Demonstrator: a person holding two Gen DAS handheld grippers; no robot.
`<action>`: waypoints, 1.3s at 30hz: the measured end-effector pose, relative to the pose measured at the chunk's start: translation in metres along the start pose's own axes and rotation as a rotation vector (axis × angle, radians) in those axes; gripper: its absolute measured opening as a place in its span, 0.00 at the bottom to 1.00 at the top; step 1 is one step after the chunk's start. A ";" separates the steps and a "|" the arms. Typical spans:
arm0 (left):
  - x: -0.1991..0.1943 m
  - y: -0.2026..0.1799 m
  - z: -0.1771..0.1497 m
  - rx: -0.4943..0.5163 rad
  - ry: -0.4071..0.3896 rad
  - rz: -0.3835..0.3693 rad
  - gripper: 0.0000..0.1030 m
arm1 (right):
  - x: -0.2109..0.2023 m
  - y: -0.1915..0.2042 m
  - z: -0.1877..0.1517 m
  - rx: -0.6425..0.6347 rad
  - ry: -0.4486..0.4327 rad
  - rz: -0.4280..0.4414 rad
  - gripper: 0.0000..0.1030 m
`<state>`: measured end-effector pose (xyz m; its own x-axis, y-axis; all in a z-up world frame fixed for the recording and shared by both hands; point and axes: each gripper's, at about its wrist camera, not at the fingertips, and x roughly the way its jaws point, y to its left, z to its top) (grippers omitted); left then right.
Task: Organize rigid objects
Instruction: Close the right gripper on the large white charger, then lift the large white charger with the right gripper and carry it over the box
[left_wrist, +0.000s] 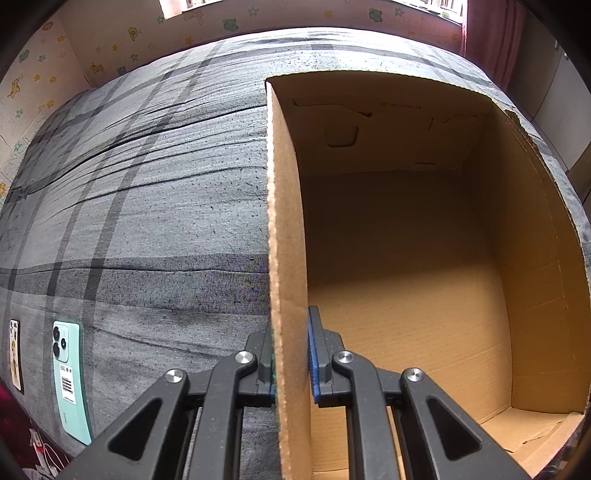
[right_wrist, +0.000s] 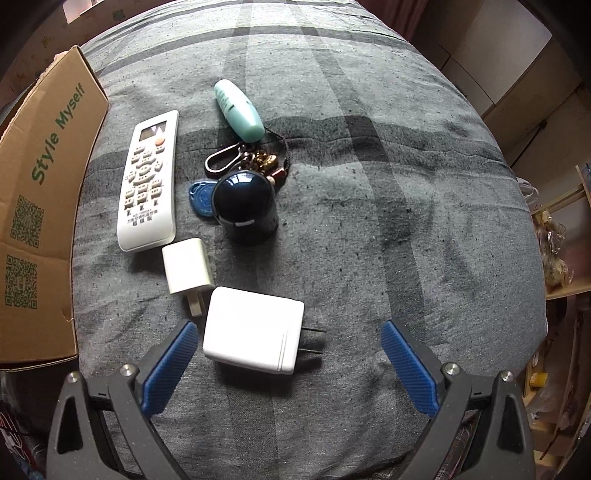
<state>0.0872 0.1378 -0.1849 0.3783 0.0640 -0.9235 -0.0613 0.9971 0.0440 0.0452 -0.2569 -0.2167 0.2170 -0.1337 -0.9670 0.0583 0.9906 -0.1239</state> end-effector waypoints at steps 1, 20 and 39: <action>0.000 0.000 0.000 0.001 0.000 0.001 0.13 | 0.002 0.000 0.000 0.001 0.004 0.002 0.96; 0.000 -0.001 0.000 -0.001 -0.001 0.002 0.13 | -0.002 -0.002 0.002 0.013 0.018 0.069 0.69; 0.000 -0.002 0.000 0.004 -0.001 0.008 0.13 | -0.078 0.022 0.031 -0.088 -0.127 0.077 0.69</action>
<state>0.0869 0.1358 -0.1848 0.3784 0.0722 -0.9228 -0.0608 0.9967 0.0531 0.0600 -0.2251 -0.1372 0.3394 -0.0546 -0.9390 -0.0478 0.9960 -0.0752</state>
